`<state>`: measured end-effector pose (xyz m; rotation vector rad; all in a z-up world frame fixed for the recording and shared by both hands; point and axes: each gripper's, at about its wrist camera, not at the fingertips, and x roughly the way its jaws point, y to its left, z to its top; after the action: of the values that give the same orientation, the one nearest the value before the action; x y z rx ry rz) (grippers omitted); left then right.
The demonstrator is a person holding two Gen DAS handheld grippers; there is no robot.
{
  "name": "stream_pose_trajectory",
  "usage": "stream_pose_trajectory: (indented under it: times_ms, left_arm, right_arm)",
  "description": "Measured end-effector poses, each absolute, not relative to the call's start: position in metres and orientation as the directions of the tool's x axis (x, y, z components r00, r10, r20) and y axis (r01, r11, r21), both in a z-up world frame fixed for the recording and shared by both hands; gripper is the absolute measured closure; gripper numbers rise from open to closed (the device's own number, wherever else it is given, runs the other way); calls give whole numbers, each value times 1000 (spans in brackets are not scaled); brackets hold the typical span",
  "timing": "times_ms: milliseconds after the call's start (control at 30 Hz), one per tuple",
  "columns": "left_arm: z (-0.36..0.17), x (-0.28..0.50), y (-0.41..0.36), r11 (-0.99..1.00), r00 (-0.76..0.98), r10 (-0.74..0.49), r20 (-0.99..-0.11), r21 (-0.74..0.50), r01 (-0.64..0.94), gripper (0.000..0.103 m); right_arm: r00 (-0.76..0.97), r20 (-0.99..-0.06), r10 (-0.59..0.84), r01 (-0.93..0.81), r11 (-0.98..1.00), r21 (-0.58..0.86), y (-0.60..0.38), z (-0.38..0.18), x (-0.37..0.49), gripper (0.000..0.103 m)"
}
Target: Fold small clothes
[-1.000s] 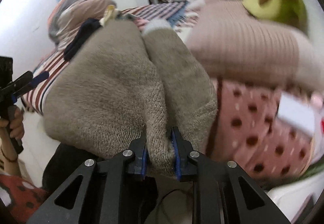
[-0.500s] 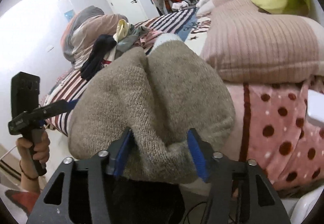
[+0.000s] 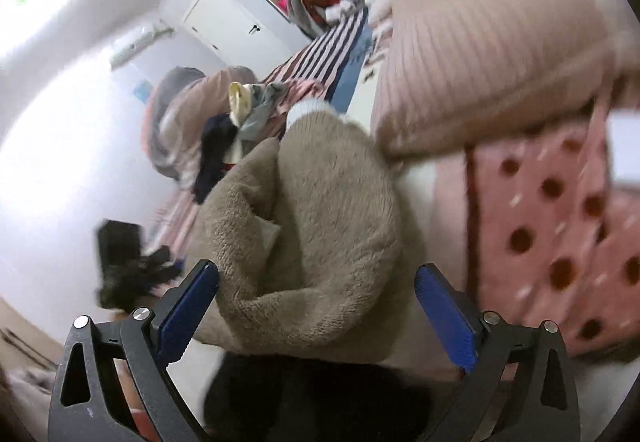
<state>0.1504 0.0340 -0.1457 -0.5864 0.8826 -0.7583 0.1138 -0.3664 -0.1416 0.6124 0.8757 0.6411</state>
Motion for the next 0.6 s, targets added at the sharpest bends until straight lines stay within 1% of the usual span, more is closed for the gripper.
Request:
stream_pose_trajectory:
  times_ms: [33,133,200,300,467,600]
  left_arm:
    - [-149,153,34,593,406,-791,-457,-736,327,21]
    - [-161,160,32,578,383,-803,-458,-756,307,21]
    - [-166,164,30,535,365,-829,-423,-788,303,21]
    - [-173,172,30,501,354,-848,-395,-815,291,21]
    - [-183,186,23,455,340,-870,-356,-846,279,20]
    - [-186,194,18,437,336,-878,-341,-857,274,20]
  right_arm:
    - [470,-495,731,-241,646,724,-365,-147,117,1]
    - [438,-526,729,-236,658,715,-356,-158,122,1]
    - [407,-537,738,-244,655,715,-350,-163,129,1]
    - [380,-555,740,-251,660,708,-341,-172,140,1]
    - [368,-538,758,-274,642,716,-331,-185,152,0]
    - [359,-532,767,-330,637,696,-321,-181,158,1]
